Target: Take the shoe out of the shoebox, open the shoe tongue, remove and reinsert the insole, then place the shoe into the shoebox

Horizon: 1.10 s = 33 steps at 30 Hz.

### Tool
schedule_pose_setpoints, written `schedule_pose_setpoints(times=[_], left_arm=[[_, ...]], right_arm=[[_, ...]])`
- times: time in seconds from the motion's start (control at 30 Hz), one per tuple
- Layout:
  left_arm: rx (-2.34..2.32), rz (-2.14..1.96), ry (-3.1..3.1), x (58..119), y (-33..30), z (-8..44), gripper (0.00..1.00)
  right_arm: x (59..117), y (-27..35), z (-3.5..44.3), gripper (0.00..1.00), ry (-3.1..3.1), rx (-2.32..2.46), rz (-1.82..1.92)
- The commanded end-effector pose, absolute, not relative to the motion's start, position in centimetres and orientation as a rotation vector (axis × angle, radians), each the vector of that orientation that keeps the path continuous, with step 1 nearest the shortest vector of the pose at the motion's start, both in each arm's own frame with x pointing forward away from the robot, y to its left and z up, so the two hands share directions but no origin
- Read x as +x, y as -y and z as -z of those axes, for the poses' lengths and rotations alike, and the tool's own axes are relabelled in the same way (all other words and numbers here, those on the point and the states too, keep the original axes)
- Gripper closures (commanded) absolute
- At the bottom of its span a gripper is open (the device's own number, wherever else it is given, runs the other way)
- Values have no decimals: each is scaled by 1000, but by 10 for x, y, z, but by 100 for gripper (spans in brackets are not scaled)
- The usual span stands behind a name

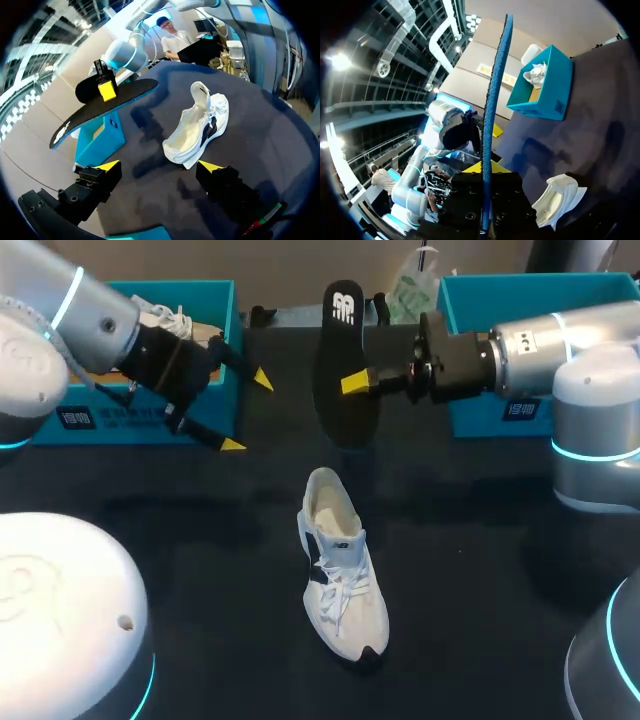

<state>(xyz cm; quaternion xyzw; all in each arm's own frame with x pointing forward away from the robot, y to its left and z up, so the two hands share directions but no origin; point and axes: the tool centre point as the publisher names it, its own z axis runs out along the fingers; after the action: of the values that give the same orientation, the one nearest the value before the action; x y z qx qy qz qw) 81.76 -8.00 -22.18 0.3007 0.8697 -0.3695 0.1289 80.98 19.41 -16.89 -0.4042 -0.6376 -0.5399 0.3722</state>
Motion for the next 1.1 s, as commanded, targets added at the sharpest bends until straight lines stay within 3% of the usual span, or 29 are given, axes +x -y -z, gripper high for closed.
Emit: schedule_pose_setpoints(times=[0.03,0.37,0.47,0.8,1.1], left_arm=[[745,979,-2651,814,84,228,0],[229,1053,-2917,796,86,274,0],[99,799,-2957,787,85,282,0],[89,768,-2992,785,89,287,0],[-75,713,-3095,771,102,307,0]], right_arm=[[811,-195,172,100,1649,-1041,1397],[823,-193,185,100,1652,-980,1588],[823,-192,189,100,1649,-974,1644],[823,-193,190,100,1659,-969,1650],[819,-195,219,100,1701,-882,1764]])
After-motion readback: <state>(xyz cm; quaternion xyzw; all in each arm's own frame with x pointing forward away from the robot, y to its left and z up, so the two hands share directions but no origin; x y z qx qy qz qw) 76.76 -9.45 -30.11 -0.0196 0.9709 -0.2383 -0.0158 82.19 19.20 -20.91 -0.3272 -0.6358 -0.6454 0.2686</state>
